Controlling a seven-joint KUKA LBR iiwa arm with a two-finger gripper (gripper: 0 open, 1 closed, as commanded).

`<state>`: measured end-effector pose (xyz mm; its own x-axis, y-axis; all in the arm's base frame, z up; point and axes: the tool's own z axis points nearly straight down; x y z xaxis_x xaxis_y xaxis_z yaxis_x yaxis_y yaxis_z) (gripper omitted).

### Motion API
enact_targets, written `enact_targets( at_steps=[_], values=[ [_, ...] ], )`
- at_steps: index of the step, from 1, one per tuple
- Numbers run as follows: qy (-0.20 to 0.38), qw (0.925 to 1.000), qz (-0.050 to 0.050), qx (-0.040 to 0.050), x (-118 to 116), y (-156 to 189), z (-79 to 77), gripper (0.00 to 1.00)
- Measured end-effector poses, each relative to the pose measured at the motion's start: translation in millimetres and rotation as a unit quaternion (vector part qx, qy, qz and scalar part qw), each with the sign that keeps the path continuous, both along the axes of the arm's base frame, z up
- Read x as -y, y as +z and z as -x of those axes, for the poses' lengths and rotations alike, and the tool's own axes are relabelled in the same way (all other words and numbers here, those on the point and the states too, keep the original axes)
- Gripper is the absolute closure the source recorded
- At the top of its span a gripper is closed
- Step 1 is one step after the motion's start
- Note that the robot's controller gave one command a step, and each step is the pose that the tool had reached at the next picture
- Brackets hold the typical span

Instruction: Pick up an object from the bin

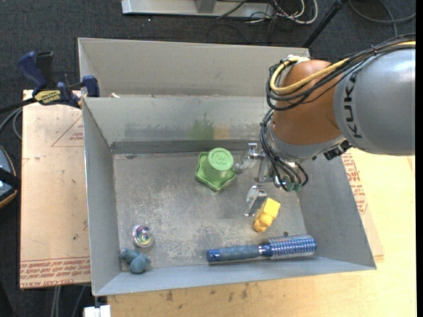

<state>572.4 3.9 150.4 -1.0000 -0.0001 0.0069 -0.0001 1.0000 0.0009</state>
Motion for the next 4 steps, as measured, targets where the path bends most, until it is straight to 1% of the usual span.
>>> enact_targets(
  at_steps=[1,2,3,4],
  values=[
    [0.192,0.9814,-0.001,0.0104,57,-75,30.7,0.0],
    [0.237,0.9714,0.0,0.0059,68,-50,20.2,0.0],
    [0.354,0.9353,-0.001,0.0048,82,-51,17.1,0.0],
    [0.428,0.9039,0.0,0.0062,75,-76,9.3,0.0]
  ],
)
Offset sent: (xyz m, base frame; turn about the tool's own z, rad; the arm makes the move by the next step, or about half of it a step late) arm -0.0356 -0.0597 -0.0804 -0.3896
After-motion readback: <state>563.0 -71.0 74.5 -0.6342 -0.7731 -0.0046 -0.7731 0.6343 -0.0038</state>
